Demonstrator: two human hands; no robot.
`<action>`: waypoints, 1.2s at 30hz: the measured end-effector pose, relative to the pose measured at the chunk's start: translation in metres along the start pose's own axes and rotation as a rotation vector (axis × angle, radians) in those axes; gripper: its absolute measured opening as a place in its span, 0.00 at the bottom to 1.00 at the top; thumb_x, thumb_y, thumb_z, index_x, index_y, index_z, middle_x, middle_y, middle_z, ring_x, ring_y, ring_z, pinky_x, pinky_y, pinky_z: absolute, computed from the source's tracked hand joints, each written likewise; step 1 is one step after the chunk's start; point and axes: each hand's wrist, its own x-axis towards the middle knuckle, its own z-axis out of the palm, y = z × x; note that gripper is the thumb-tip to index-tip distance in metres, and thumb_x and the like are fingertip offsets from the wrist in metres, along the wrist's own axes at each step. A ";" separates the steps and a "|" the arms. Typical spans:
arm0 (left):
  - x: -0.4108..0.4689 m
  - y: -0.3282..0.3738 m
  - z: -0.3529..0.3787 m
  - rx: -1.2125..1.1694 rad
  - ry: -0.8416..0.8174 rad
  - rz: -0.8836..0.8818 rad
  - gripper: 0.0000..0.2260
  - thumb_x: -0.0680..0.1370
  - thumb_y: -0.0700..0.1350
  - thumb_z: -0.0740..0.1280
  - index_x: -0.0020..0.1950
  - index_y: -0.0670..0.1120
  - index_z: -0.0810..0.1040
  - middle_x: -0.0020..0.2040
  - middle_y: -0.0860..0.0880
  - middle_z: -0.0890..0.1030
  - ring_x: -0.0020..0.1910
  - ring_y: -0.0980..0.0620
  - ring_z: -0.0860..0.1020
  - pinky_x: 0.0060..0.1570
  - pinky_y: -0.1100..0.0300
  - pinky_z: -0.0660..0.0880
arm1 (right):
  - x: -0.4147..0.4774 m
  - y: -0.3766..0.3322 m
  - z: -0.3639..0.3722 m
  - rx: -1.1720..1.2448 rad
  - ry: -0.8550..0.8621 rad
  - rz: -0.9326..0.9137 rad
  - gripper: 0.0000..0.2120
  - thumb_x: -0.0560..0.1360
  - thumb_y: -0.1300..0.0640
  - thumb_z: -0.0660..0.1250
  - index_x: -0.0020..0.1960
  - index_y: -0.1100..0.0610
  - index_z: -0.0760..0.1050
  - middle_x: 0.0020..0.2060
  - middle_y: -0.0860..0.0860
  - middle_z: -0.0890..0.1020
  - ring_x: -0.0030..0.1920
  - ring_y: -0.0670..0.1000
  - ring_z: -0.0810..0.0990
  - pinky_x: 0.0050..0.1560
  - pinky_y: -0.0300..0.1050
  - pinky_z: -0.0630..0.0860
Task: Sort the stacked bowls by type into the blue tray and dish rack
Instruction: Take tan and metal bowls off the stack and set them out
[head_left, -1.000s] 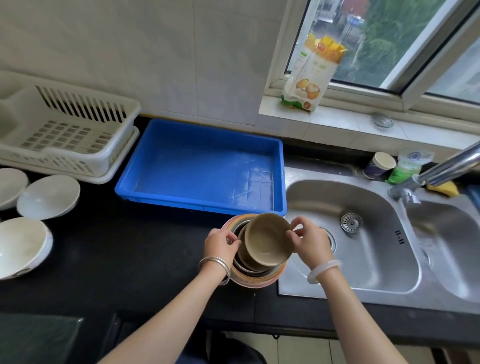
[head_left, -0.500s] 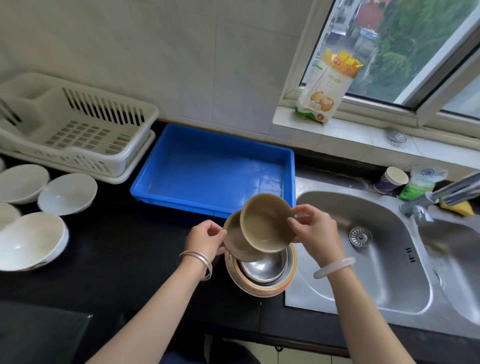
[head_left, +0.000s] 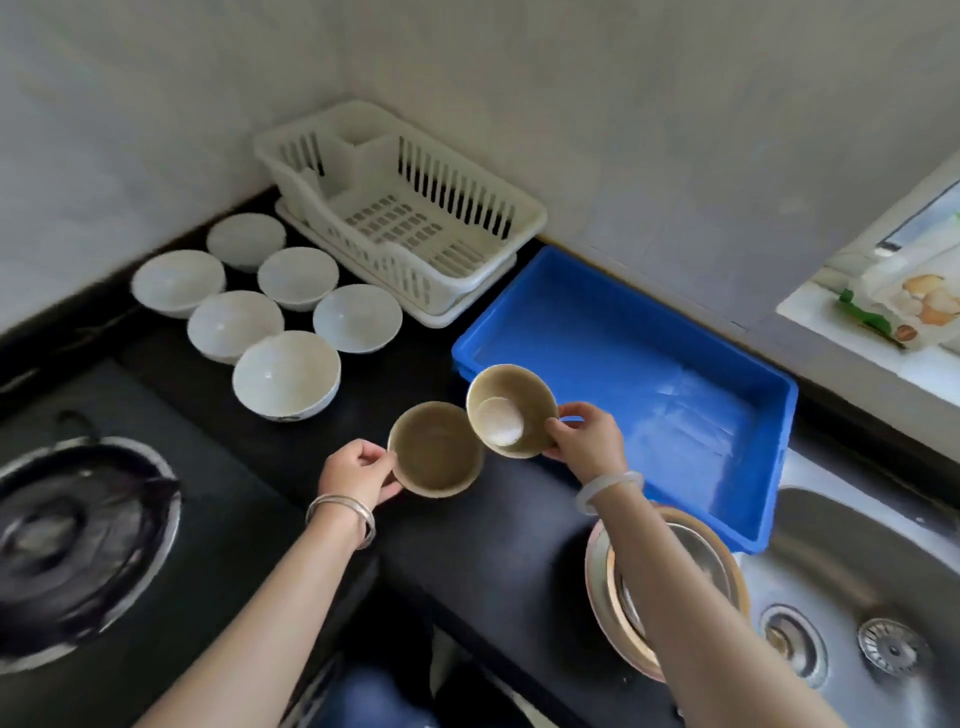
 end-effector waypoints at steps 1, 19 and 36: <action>0.006 -0.001 -0.008 -0.008 0.037 -0.014 0.03 0.75 0.34 0.65 0.41 0.37 0.74 0.38 0.41 0.75 0.40 0.48 0.78 0.46 0.52 0.78 | 0.005 -0.004 0.015 -0.008 -0.023 0.001 0.04 0.73 0.63 0.65 0.46 0.58 0.77 0.40 0.52 0.80 0.29 0.45 0.81 0.29 0.34 0.79; 0.065 -0.013 -0.055 -0.197 0.233 -0.170 0.08 0.76 0.33 0.63 0.37 0.40 0.72 0.40 0.40 0.75 0.46 0.41 0.77 0.49 0.49 0.77 | 0.056 -0.036 0.156 -0.118 -0.109 0.110 0.12 0.76 0.63 0.59 0.56 0.58 0.77 0.31 0.48 0.77 0.35 0.50 0.82 0.48 0.50 0.82; 0.066 -0.016 -0.054 -0.071 0.290 -0.075 0.04 0.76 0.37 0.65 0.49 0.44 0.75 0.52 0.41 0.79 0.47 0.44 0.79 0.44 0.55 0.78 | 0.053 -0.033 0.163 0.000 -0.141 0.203 0.14 0.79 0.57 0.59 0.64 0.56 0.71 0.47 0.52 0.76 0.44 0.51 0.80 0.54 0.52 0.80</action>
